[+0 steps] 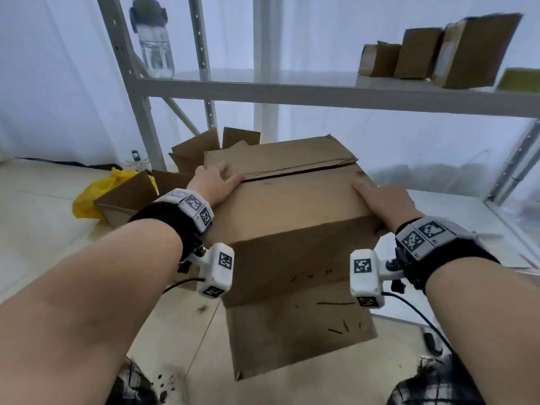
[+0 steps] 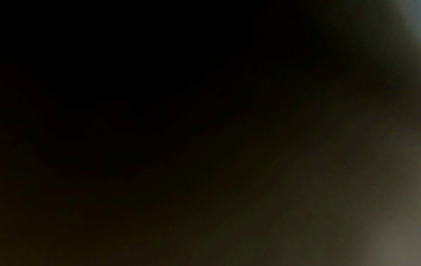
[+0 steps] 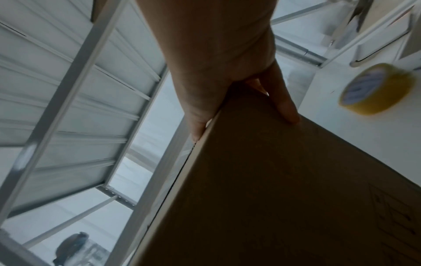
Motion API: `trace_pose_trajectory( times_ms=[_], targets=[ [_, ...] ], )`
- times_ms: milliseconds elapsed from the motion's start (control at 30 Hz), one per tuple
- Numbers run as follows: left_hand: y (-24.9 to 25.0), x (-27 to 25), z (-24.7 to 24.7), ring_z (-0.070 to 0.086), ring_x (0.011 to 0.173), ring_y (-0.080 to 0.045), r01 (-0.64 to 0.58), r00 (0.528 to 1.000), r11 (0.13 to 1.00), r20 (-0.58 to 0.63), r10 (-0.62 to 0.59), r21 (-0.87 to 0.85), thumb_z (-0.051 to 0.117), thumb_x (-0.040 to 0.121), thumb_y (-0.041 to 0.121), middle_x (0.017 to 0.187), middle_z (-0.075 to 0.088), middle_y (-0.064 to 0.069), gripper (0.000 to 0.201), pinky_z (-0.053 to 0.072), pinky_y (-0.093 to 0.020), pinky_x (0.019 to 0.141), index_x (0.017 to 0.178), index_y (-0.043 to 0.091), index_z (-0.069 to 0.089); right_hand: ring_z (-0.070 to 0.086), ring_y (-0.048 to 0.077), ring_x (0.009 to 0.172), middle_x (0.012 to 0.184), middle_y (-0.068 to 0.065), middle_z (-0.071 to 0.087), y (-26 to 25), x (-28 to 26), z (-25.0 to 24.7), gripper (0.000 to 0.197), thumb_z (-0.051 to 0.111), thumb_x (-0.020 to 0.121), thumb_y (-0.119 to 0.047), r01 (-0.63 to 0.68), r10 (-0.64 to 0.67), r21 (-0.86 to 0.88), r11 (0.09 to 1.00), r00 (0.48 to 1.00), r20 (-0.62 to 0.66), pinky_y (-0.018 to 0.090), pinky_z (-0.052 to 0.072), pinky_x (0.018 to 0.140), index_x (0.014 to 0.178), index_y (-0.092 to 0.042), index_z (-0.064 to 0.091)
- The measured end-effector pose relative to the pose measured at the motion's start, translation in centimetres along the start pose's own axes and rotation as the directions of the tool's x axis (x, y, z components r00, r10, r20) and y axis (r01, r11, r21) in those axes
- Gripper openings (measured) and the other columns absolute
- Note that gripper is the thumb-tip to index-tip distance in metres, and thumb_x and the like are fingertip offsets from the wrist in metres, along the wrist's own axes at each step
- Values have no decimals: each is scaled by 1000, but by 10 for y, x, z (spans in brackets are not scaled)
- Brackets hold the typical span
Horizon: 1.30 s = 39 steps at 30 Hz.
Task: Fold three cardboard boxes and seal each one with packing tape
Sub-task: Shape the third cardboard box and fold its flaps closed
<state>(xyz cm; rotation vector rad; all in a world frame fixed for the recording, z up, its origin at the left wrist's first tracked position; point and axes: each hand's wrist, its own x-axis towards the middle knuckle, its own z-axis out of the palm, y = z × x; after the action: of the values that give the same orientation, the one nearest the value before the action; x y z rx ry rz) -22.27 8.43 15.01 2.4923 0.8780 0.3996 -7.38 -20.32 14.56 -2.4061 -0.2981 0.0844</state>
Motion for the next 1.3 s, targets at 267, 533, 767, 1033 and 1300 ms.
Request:
trace_pose_trajectory(
  times_ms=[267, 533, 767, 1033, 1300],
  targets=[
    [25, 54, 34, 47, 129, -24, -177, 976, 983, 134, 170, 40, 57, 81, 64, 139, 53, -7, 69, 33, -31, 106, 135, 21, 52, 57, 34, 92, 104, 15, 61, 25, 22, 10, 58, 38, 90, -58, -103, 100, -137, 985, 995, -25, 42, 50, 80, 101, -4, 58],
    [37, 103, 56, 50, 123, -23, -279, 947, 960, 177, 269, 34, 59, 88, 50, 132, 56, -9, 47, 35, -32, 102, 120, 15, 64, 56, 35, 108, 120, 15, 57, 23, 55, 19, 64, 37, 91, -59, -174, 146, -319, 932, 983, -110, 37, 38, 77, 123, -5, 50],
    [35, 110, 74, 13, 146, -29, -306, 907, 900, 384, 175, 311, 24, 80, 82, 160, 14, 0, 84, 12, -50, 117, 150, 36, 19, 27, 32, 141, 158, 8, 18, 26, 64, 30, 55, 23, 98, -46, 29, 4, -385, 923, 996, 85, 49, 19, 112, 151, -35, 15],
    [41, 88, 74, 24, 141, -34, -274, 941, 852, 306, 142, 446, 29, 78, 83, 154, 28, -5, 84, 19, -54, 114, 146, 33, 31, 33, 27, 140, 158, 7, 21, 23, 49, 32, 64, 31, 94, -61, 139, -105, -418, 898, 989, 103, 42, 34, 108, 149, -29, 29],
    [107, 41, 103, 5, 148, -27, -316, 932, 864, 300, 205, 391, 30, 90, 68, 160, 13, -8, 82, 3, -50, 118, 151, 13, 18, 23, 24, 145, 161, 2, 9, 30, 51, 28, 64, 33, 96, -59, 182, -130, -281, 942, 972, 196, 41, 25, 113, 152, -30, 22]
  ],
)
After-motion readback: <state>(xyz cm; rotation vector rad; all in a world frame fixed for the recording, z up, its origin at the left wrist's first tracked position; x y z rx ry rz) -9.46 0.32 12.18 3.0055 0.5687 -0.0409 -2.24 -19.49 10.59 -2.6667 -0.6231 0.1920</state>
